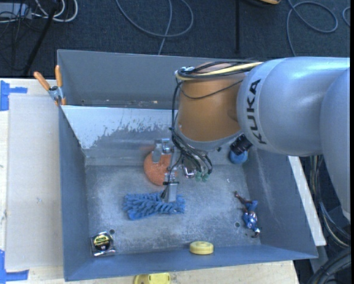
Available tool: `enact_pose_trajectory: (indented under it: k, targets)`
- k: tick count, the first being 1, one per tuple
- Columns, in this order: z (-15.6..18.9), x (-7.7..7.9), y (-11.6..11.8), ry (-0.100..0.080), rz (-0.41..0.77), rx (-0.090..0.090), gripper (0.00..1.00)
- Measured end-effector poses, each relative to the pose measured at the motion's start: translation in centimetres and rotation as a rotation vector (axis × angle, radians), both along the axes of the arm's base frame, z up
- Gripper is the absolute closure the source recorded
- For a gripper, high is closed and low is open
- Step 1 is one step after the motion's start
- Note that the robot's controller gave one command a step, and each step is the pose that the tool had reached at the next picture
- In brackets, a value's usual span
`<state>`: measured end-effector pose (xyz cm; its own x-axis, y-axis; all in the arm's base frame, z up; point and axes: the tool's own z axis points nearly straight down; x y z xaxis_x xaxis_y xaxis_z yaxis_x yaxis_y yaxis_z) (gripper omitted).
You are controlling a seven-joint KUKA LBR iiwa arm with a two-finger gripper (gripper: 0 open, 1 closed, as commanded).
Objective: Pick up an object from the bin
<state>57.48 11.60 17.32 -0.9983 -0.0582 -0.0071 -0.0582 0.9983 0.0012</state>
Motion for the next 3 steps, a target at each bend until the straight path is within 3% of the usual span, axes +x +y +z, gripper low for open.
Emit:
enact_pose_trajectory:
  k: [1, 2, 3]
  targets:
    - [-2.4, -0.2, 0.4, 0.013, -0.024, -0.002, 0.00]
    - [-4.2, -0.1, 1.2, 0.008, 0.053, -0.002, 0.00]
    - [-8.1, -1.3, 1.4, 0.006, 0.338, -0.002, 0.00]
